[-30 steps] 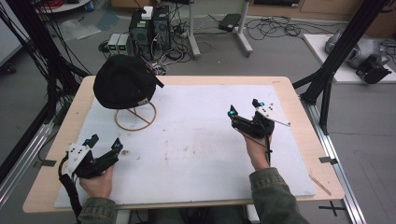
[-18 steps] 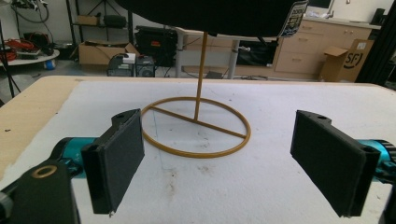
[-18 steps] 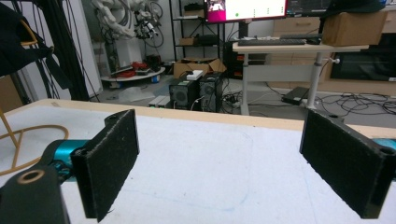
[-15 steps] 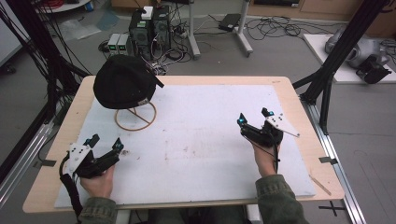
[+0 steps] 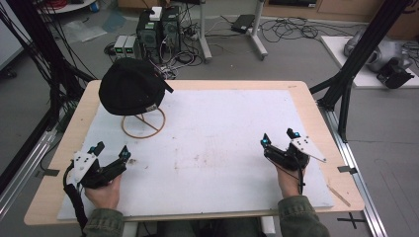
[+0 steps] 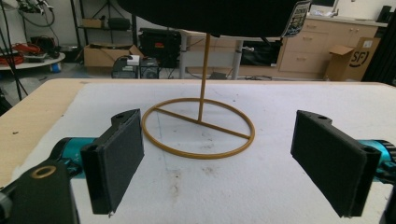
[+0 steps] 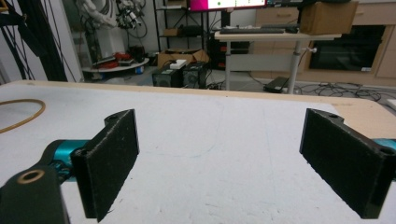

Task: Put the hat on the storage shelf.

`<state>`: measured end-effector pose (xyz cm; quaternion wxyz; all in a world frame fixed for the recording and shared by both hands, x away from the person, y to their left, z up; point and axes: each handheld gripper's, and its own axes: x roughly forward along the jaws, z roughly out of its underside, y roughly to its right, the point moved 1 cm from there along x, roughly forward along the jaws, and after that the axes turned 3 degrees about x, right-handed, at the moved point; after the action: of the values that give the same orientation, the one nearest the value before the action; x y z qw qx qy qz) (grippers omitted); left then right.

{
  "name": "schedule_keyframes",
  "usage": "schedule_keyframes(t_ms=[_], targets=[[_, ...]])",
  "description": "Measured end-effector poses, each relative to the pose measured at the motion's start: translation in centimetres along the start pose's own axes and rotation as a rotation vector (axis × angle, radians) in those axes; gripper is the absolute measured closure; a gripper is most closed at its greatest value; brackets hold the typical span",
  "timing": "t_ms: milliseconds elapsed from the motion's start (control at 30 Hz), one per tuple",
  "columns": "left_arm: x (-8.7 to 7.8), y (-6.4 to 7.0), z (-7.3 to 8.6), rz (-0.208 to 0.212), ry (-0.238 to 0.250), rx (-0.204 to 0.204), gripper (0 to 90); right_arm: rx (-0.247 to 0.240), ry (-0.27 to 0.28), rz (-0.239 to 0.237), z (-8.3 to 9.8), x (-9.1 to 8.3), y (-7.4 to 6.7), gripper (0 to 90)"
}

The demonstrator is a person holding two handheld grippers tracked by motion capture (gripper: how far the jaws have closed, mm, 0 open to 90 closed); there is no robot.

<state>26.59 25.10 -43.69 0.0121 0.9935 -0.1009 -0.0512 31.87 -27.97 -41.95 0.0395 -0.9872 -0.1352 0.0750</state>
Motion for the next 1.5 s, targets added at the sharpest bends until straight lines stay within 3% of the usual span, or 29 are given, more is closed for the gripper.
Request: schedule_keyframes(t_ms=[333, 1067, 1500], targets=[[0.0, 0.0, 0.0, -0.004, 0.0, 0.001, 17.2, 0.005, -0.001, 0.03, 1.2, -1.0, 0.7, 11.0], [0.0, -0.2, 0.0, 0.005, -0.005, -0.009, 17.2, -0.034, 0.003, 0.019, 1.3, -0.9, 0.7, 11.0], [0.1, -0.2, 0.0, 0.008, -0.005, -0.014, 17.3, -0.031, -0.006, 0.01, 1.4, -0.9, 0.8, 11.0]])
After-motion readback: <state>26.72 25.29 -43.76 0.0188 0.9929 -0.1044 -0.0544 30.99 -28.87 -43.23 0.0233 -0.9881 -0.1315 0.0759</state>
